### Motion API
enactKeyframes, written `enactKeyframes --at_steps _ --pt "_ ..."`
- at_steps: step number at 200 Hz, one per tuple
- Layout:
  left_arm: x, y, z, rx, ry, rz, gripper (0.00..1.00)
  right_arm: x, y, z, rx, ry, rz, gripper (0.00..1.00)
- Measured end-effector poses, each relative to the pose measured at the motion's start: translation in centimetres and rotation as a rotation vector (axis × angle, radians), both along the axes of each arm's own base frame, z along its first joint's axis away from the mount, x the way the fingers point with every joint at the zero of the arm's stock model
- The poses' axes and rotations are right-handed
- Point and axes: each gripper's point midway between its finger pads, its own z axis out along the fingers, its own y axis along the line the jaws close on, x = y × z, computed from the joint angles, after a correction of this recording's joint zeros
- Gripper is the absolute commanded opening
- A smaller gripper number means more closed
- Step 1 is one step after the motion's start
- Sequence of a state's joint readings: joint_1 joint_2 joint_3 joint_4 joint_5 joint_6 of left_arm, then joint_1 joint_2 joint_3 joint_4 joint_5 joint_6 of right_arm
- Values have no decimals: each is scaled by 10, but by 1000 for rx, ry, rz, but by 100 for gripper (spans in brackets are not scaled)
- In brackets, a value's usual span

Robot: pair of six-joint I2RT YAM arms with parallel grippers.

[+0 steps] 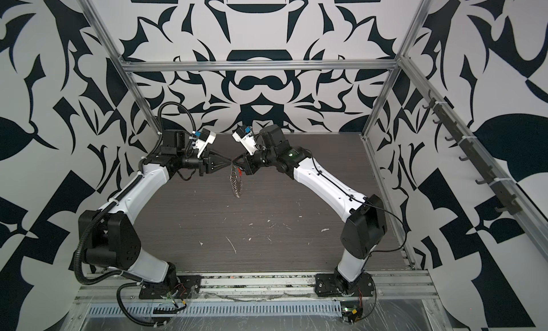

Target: Put the keys on the keyring

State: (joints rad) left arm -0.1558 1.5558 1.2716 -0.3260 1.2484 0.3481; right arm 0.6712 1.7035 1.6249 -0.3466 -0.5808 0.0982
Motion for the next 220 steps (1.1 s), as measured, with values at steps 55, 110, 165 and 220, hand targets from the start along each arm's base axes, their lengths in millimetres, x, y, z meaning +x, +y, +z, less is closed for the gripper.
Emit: enactKeyframes --at_steps 55,110,165,220 --pt "-1 -1 0 -7 13 -12 21 0 1 4 6 -8 2 0" --pt "-3 -1 4 -16 26 -25 1 1 0 5 5 -11 -3 0" --pt "-3 -2 4 -26 52 -38 0 2 0 4 2 -12 -8 0" --pt "1 -3 4 -18 70 -20 0 7 -2 6 15 -6 -55 33"
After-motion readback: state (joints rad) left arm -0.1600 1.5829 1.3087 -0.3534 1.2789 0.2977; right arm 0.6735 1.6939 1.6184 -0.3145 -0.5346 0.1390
